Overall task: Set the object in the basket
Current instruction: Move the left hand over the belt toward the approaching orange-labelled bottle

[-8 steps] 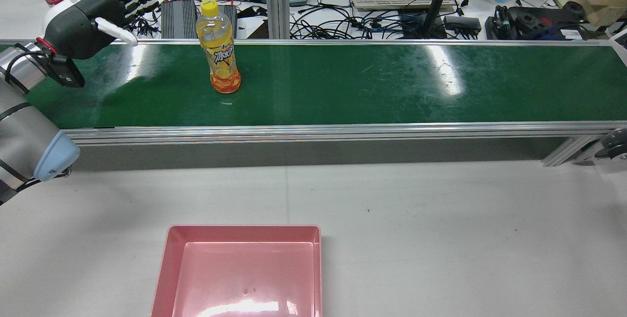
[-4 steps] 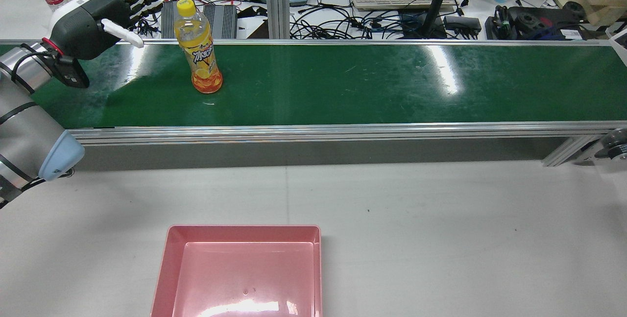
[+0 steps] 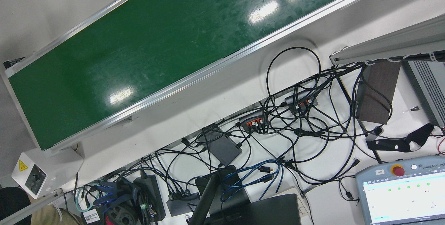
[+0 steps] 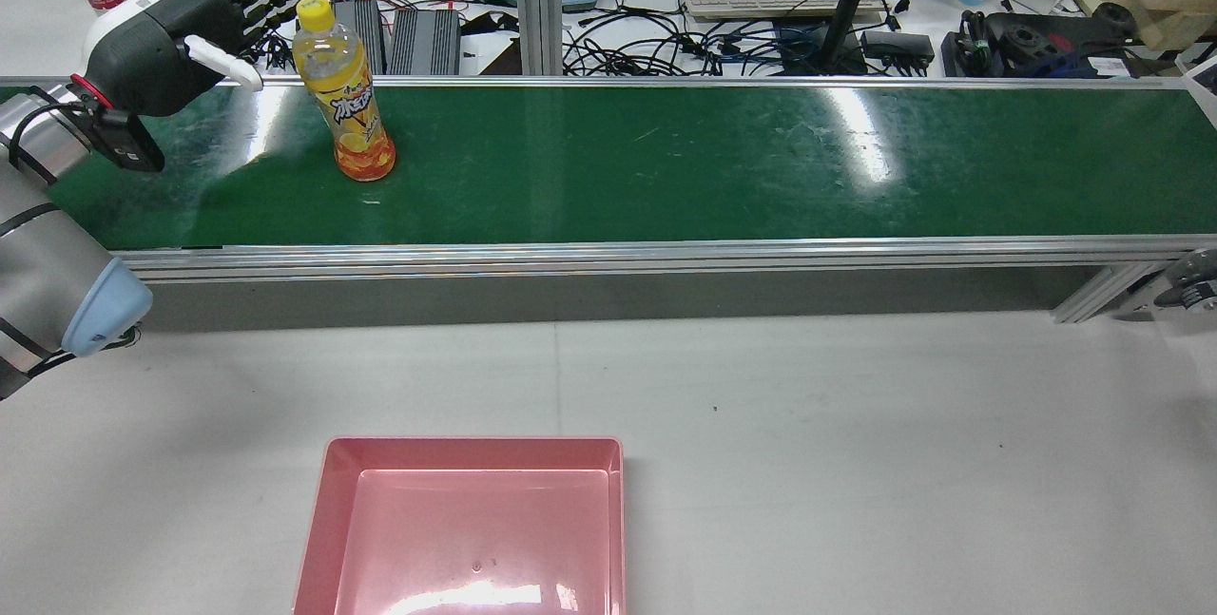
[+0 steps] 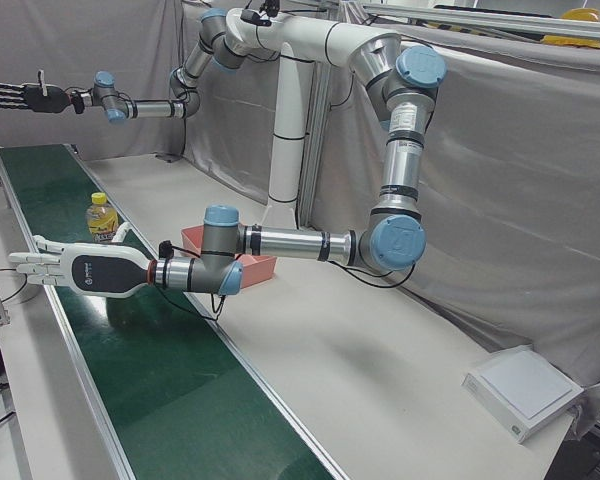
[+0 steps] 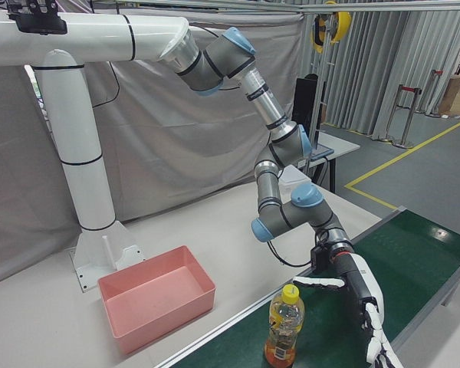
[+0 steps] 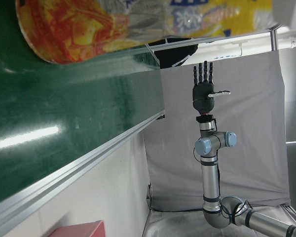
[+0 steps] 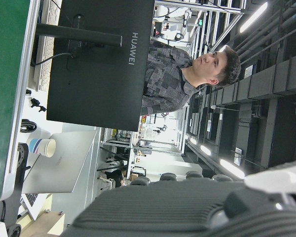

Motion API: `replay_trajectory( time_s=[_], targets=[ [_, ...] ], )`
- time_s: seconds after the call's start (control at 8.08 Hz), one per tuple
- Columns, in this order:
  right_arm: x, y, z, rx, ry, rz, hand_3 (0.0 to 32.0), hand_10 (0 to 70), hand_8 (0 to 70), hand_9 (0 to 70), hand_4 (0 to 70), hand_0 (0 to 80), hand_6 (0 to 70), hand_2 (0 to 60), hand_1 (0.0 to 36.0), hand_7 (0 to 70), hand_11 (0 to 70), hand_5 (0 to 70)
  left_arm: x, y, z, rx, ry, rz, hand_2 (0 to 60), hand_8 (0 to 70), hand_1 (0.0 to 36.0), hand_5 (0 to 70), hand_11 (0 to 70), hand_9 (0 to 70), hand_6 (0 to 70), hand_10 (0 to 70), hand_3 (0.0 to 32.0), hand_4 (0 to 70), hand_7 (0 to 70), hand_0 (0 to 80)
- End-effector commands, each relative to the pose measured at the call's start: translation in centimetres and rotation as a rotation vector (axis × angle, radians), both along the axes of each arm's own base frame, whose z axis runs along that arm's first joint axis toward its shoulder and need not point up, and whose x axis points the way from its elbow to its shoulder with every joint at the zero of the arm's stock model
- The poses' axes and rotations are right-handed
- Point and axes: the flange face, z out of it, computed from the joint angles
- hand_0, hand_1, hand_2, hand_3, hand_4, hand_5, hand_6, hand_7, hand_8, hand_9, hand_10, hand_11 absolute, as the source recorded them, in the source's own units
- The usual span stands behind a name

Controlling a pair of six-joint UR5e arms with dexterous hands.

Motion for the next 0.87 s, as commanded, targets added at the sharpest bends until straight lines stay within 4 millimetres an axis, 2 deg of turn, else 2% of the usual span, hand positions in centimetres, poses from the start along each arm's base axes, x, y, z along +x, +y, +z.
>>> replay_trajectory(
  time_s=[0.0, 0.25, 0.37, 0.5, 0.74],
  targets=[
    [0.0, 0.0, 0.0, 0.000, 0.000, 0.000, 0.0, 0.0, 0.0, 0.0, 0.0, 0.0, 0.0, 0.0, 0.0, 0.0, 0.0, 0.0, 0.3, 0.4, 0.5, 0.007, 0.001, 0.005, 0.0, 4.8, 8.7, 20.4, 5.1, 3.6, 0.0, 2.5, 0.0, 11.8, 0.7, 57.1],
    [0.0, 0.0, 0.0, 0.000, 0.000, 0.000, 0.0, 0.0, 0.0, 0.0, 0.0, 0.0, 0.0, 0.0, 0.0, 0.0, 0.0, 0.0, -0.4, 1.5, 3.8, -0.002, -0.008, 0.001, 0.0, 5.3, 8.1, 19.3, 5.0, 3.8, 0.0, 2.4, 0.0, 11.2, 0.2, 57.1],
    [0.0, 0.0, 0.0, 0.000, 0.000, 0.000, 0.0, 0.0, 0.0, 0.0, 0.0, 0.0, 0.0, 0.0, 0.0, 0.0, 0.0, 0.0, -0.6, 1.9, 4.6, 0.000, -0.006, 0.001, 0.0, 5.0, 8.2, 20.0, 5.5, 3.6, 0.0, 2.7, 0.0, 11.3, 0.2, 57.5],
    [0.0, 0.0, 0.0, 0.000, 0.000, 0.000, 0.0, 0.0, 0.0, 0.0, 0.0, 0.0, 0.0, 0.0, 0.0, 0.0, 0.0, 0.0, -0.5, 1.9, 4.4, 0.003, -0.006, 0.004, 0.0, 5.3, 8.4, 20.4, 5.6, 4.2, 0.0, 2.8, 0.0, 11.7, 0.6, 57.8],
    [0.0, 0.0, 0.0, 0.000, 0.000, 0.000, 0.0, 0.0, 0.0, 0.0, 0.0, 0.0, 0.0, 0.0, 0.0, 0.0, 0.0, 0.0, -0.6, 2.3, 2.7, 0.034, 0.012, 0.007, 0.0, 5.4, 8.6, 21.3, 5.5, 4.4, 0.0, 2.7, 0.0, 12.4, 1.0, 58.3]
  ],
)
